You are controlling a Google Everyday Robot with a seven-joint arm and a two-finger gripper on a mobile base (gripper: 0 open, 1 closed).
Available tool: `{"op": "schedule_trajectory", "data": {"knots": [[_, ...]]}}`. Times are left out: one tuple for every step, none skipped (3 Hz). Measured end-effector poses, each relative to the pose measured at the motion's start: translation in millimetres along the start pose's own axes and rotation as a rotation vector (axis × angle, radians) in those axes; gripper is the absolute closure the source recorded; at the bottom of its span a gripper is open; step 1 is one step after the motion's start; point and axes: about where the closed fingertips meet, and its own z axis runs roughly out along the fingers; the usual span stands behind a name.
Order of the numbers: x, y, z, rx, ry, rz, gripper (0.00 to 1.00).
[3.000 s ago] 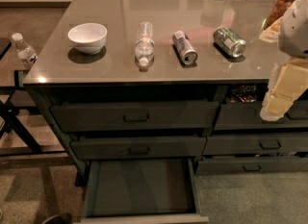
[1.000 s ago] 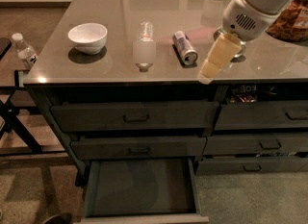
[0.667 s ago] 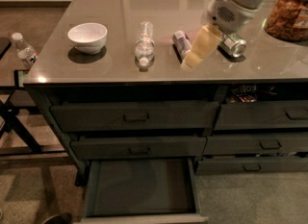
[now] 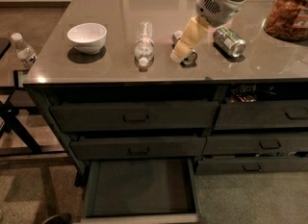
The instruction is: Place water bottle into bottom drawer
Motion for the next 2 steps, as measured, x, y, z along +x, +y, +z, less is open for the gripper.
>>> {"op": "schedule_trajectory", "data": {"knots": [[-27.0, 5.2, 19.8, -0.023, -0.038, 0.009, 0.0], [-68.5, 18.0, 38.1, -0.053, -0.05, -0.025, 0.0]]}}
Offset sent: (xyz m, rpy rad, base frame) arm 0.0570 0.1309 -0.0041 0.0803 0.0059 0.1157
